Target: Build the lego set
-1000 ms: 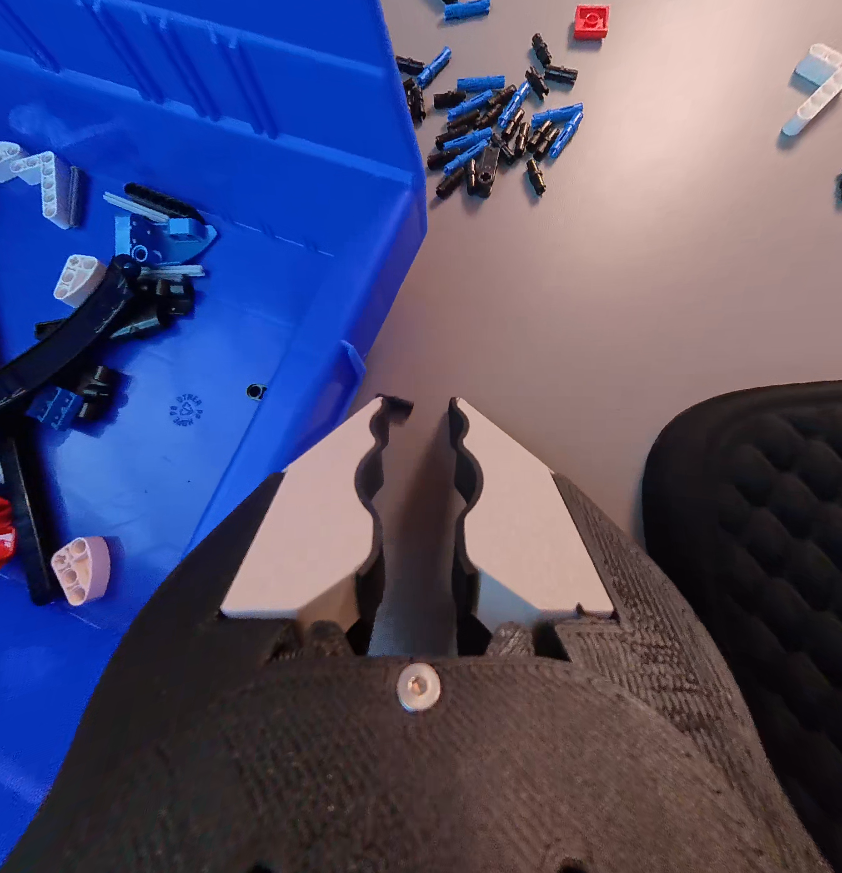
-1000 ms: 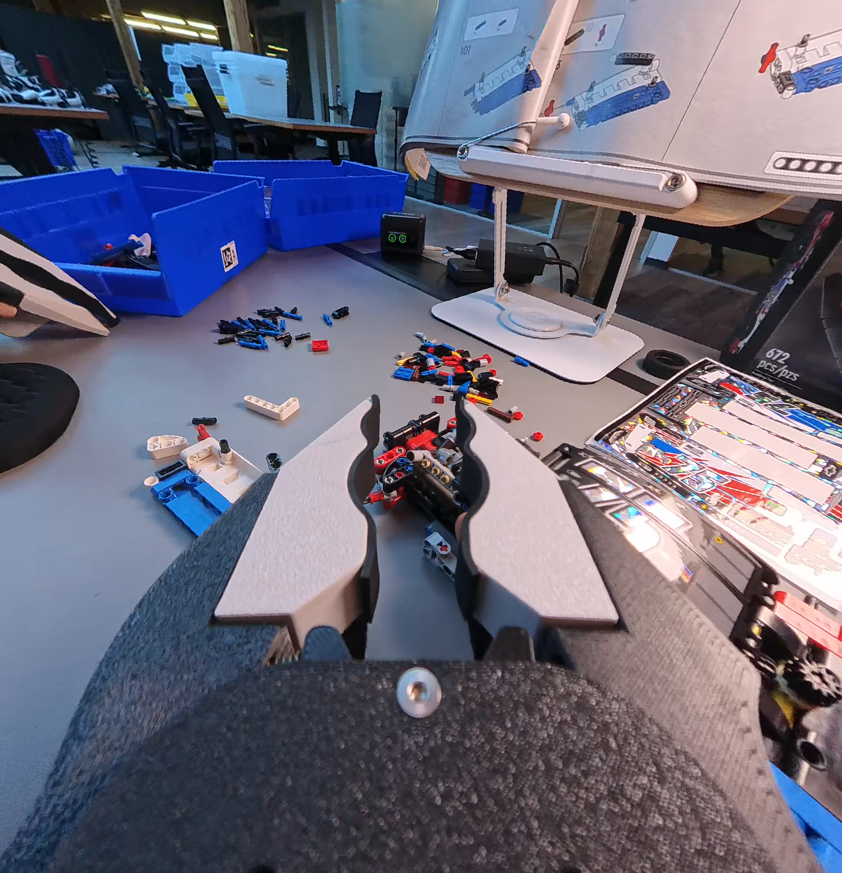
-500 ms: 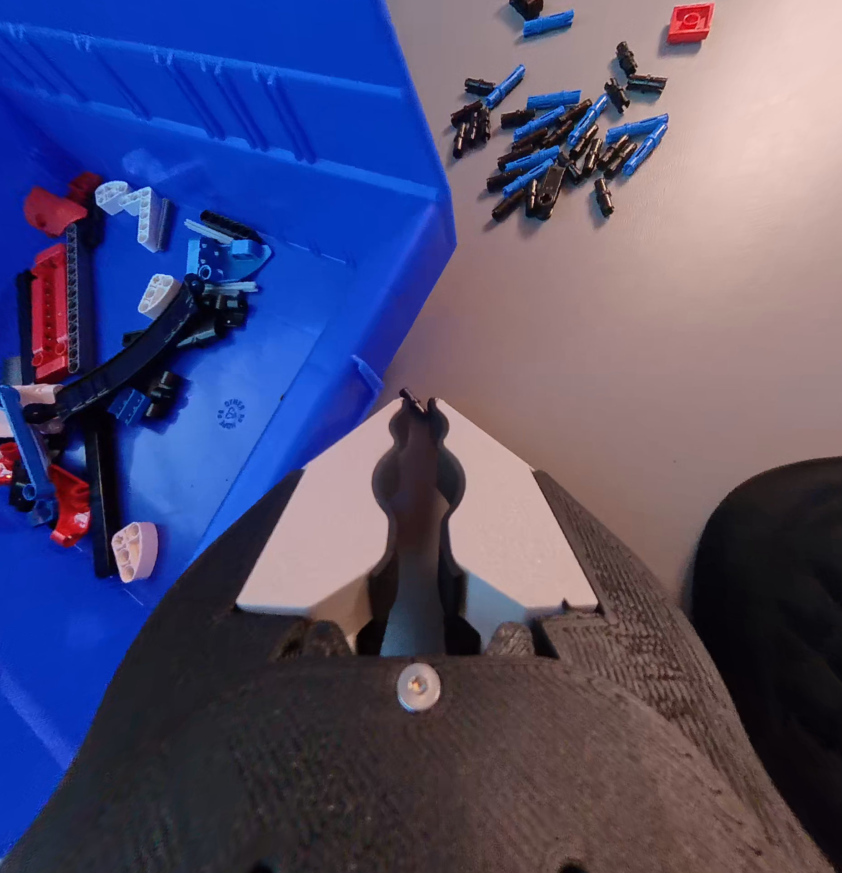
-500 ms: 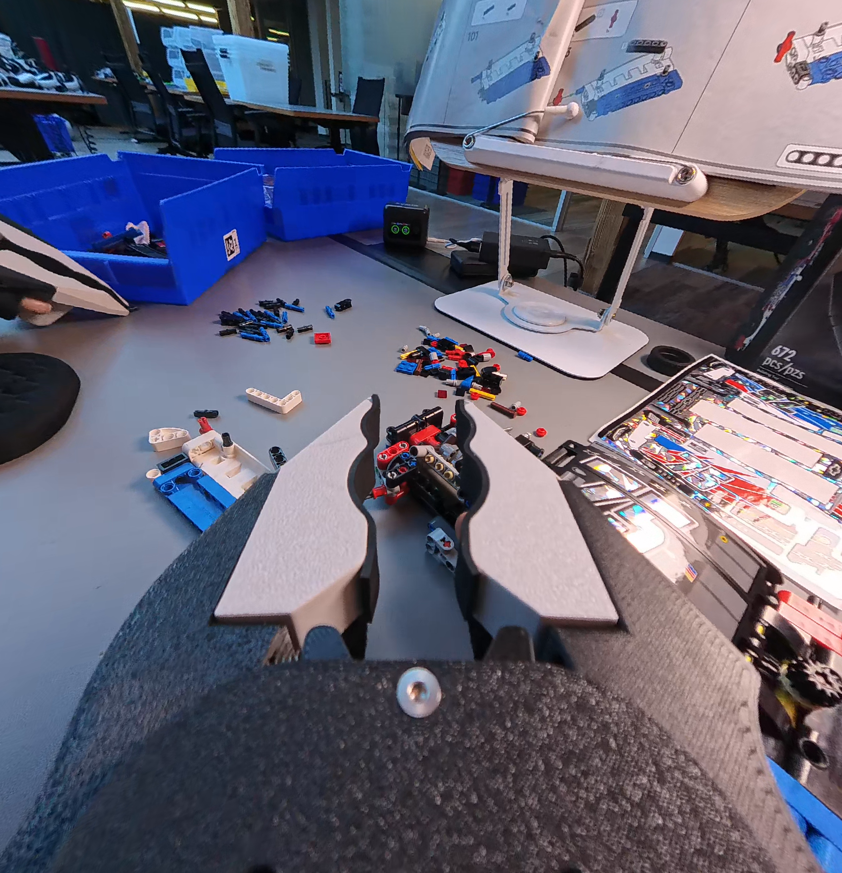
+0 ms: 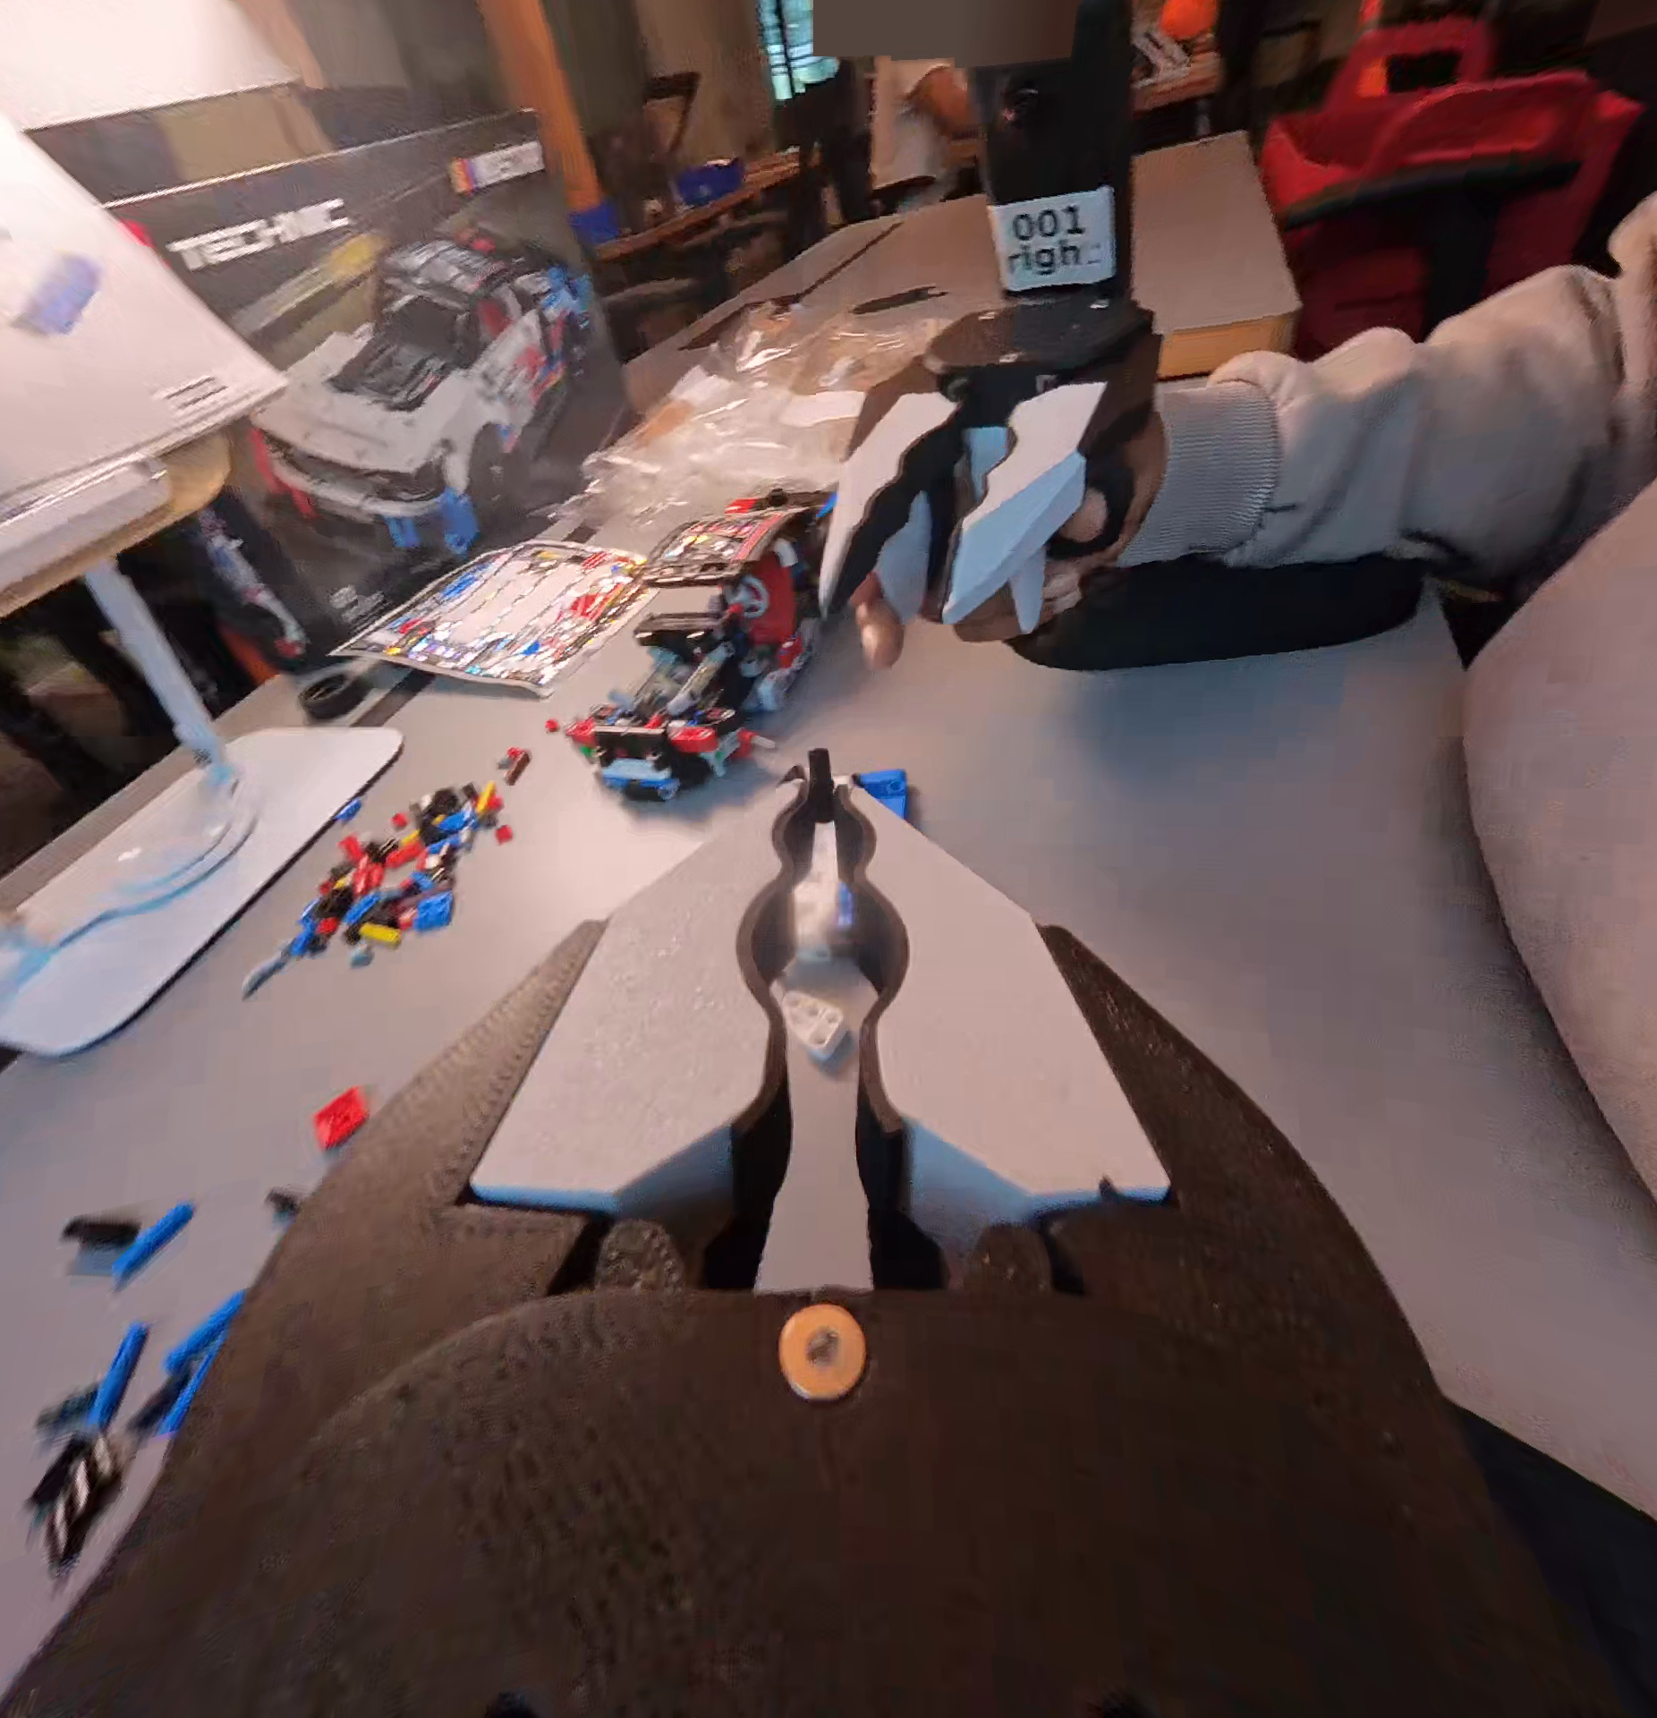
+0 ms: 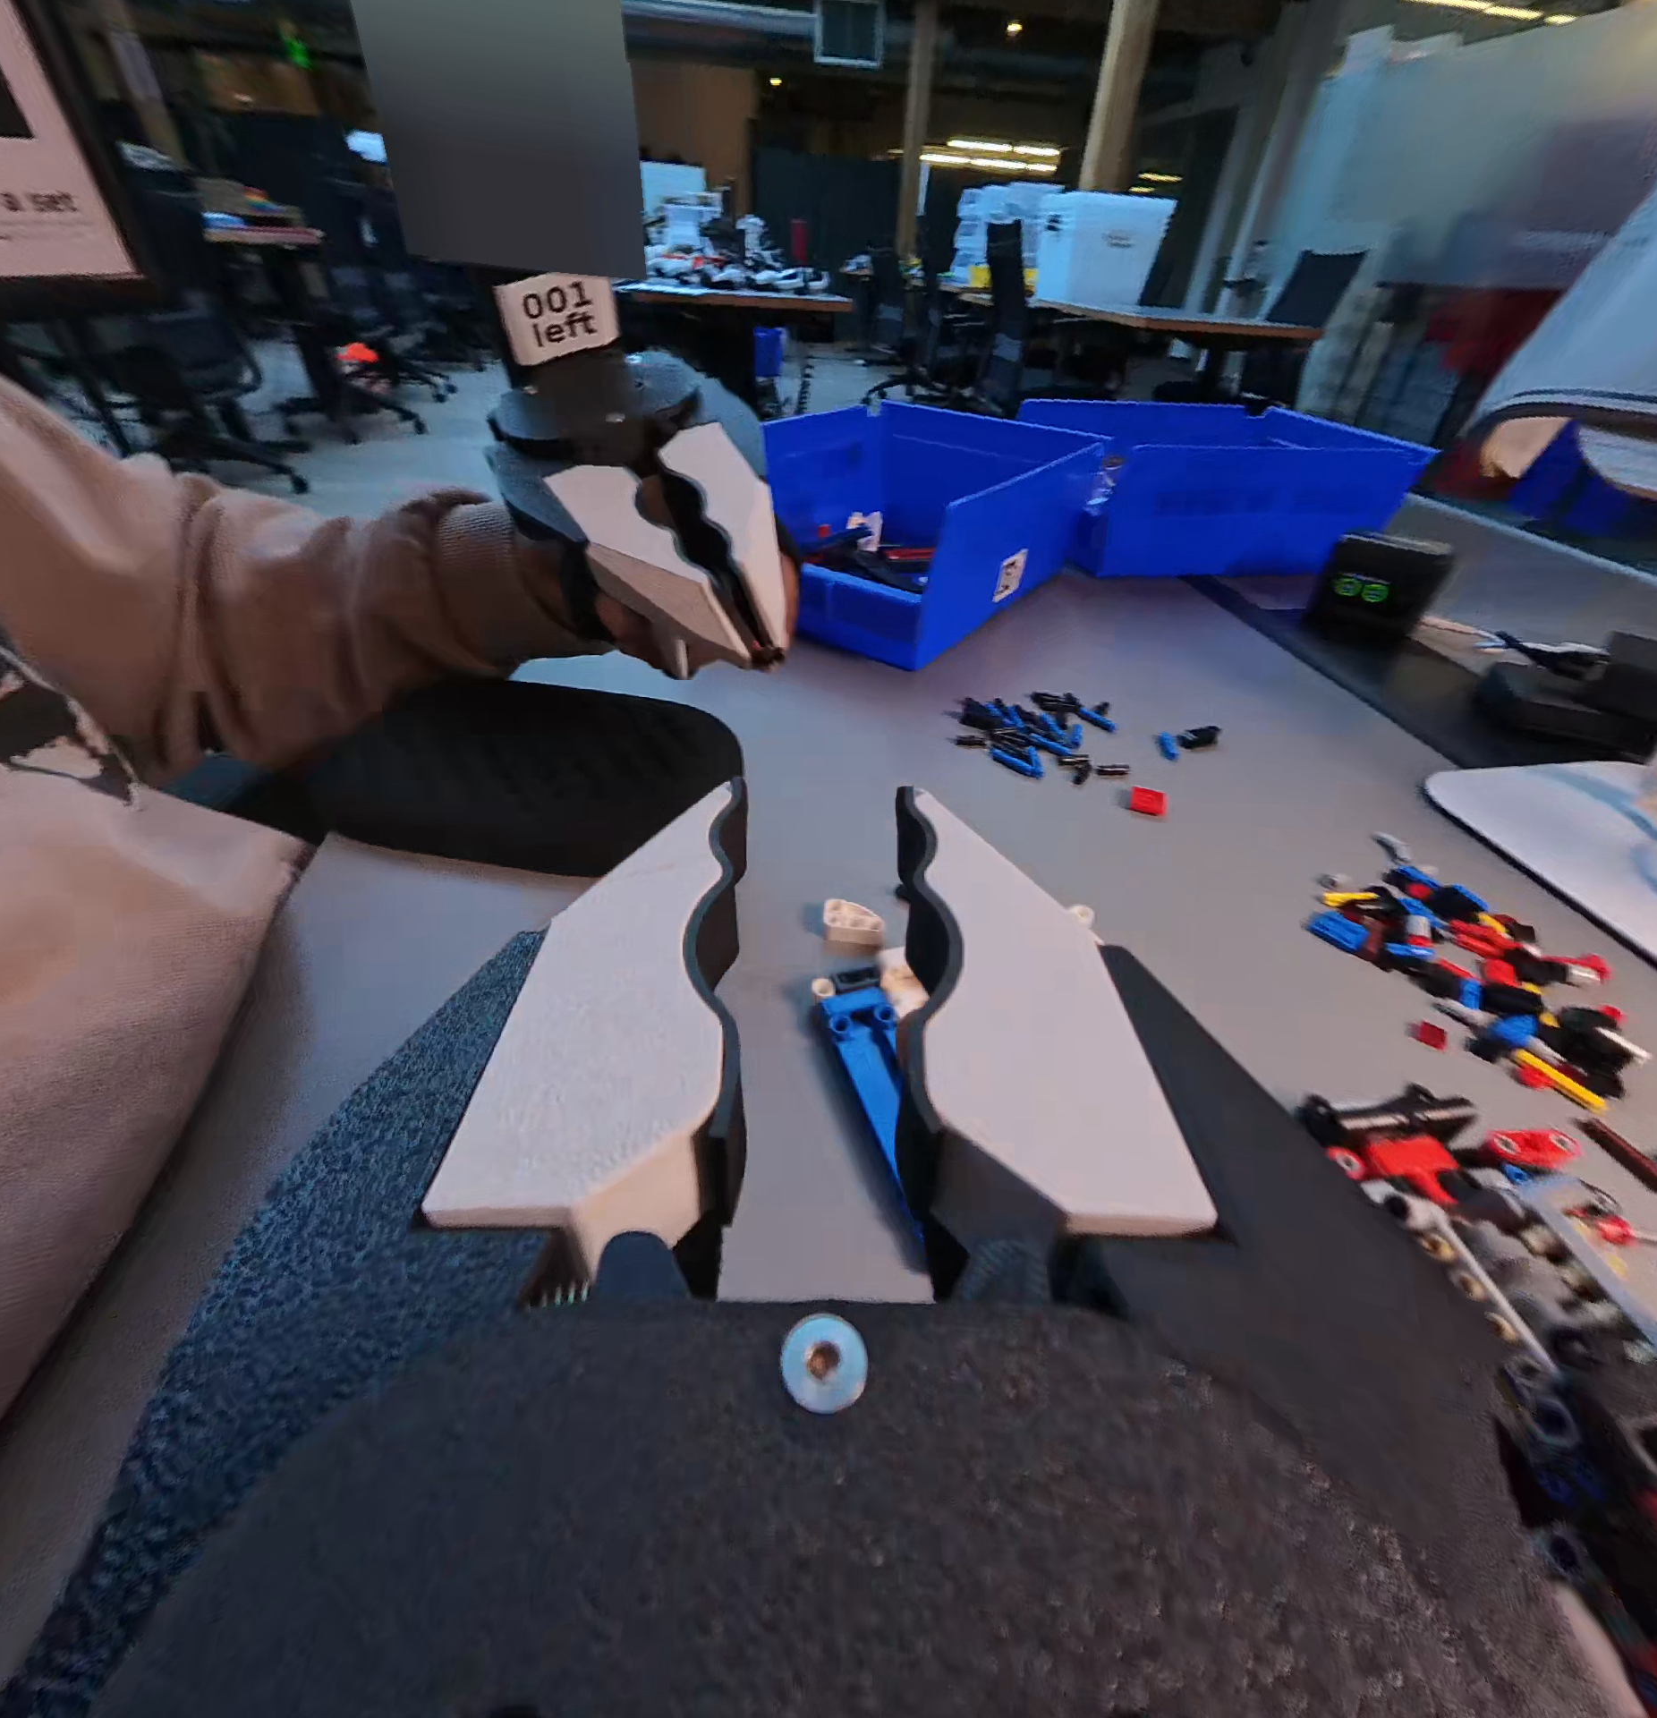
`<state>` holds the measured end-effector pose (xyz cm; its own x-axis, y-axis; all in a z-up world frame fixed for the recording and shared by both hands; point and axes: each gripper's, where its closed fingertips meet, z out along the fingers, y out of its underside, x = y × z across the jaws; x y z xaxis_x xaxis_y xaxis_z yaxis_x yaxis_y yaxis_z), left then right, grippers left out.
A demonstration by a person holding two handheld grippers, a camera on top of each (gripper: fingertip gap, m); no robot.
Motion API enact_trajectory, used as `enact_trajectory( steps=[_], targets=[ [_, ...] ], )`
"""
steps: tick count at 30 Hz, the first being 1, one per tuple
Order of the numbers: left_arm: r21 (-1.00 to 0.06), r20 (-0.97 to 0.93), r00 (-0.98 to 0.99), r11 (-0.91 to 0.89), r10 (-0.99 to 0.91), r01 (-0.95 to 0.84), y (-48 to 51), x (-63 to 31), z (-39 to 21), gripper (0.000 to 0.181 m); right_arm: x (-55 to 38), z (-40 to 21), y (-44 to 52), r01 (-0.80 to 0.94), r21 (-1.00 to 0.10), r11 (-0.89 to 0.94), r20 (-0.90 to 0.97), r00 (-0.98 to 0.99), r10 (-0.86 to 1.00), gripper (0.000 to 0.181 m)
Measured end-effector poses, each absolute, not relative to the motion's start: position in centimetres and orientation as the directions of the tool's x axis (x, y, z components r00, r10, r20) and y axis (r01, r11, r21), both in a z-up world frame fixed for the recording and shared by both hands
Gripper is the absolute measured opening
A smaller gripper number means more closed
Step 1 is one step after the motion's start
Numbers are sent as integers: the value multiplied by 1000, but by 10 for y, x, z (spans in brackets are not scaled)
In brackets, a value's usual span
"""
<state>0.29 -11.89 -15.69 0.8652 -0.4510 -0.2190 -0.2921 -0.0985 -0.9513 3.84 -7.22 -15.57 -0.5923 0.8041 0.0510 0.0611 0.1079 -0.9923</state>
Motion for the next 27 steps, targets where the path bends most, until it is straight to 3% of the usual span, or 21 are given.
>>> enact_trajectory(
  steps=[4,10,27],
  targets=[
    [-919,-255,761,-94,-596,-382,-98,40,-167,1,42,-162,-95,55,-984,167,92,-650,755,25],
    [-905,-266,713,-86,-648,-416,-88,51,-177,1,43,-171,-92,74,-977,201,105,-654,750,6],
    [-901,-283,701,-71,-654,-429,-93,55,-175,1,45,-177,-98,74,-970,232,124,-671,731,3]
  ],
)
